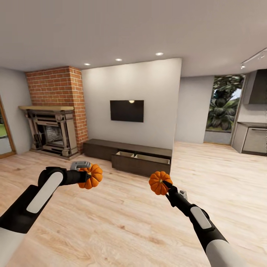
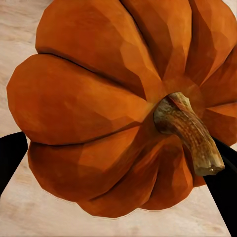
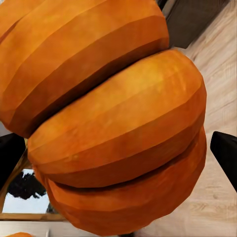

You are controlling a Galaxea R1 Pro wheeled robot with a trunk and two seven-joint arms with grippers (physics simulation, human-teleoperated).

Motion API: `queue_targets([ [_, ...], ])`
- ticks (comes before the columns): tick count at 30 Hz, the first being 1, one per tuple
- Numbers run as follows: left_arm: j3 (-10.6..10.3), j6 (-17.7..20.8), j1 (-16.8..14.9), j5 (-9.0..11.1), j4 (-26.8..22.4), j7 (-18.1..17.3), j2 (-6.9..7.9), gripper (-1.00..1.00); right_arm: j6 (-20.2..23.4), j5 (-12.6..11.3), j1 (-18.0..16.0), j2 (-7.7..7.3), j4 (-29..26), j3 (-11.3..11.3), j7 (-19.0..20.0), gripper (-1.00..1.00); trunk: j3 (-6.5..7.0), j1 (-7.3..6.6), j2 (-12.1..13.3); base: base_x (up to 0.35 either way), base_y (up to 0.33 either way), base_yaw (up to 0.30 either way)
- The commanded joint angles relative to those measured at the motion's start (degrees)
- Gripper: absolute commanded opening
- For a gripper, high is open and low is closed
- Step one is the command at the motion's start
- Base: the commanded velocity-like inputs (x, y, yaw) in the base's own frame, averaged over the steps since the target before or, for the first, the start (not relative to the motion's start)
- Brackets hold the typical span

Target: Place each of the two pumpkins and all three candles from the living room inside a cabinet in the living room (use any cabinet), then make sure every cabinet is closed, and position the cauldron so it is next to a table in the living room.

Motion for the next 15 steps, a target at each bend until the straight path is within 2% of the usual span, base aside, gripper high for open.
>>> queue_targets([
  [1, -0.1, 0.0, -0.1, 0.3, -0.1, 0.6, 0.06, -1.0, 0.5, -0.6, -0.1, 0.04, 0.0, -0.3, 0.1, -1.0, -0.17, 0.04, -0.1, 0.335, 0.126, -0.098],
  [10, -0.1, 0.0, -0.1, 0.2, -0.1, 0.6, 0.06, -1.0, 0.5, -0.6, -0.1, 0.04, 0.0, -0.3, 0.1, -1.0, -0.43, 0.04, -0.1, 0.335, 0.117, -0.04],
  [15, -0.1, 0.0, -0.1, 0.3, -0.1, 0.6, 0.07, -1.0, 0.5, -0.6, -0.1, 0.04, 0.0, -0.3, 0.2, -1.0, -0.44, 0.04, -0.1, 0.335, 0.114, -0.208],
])
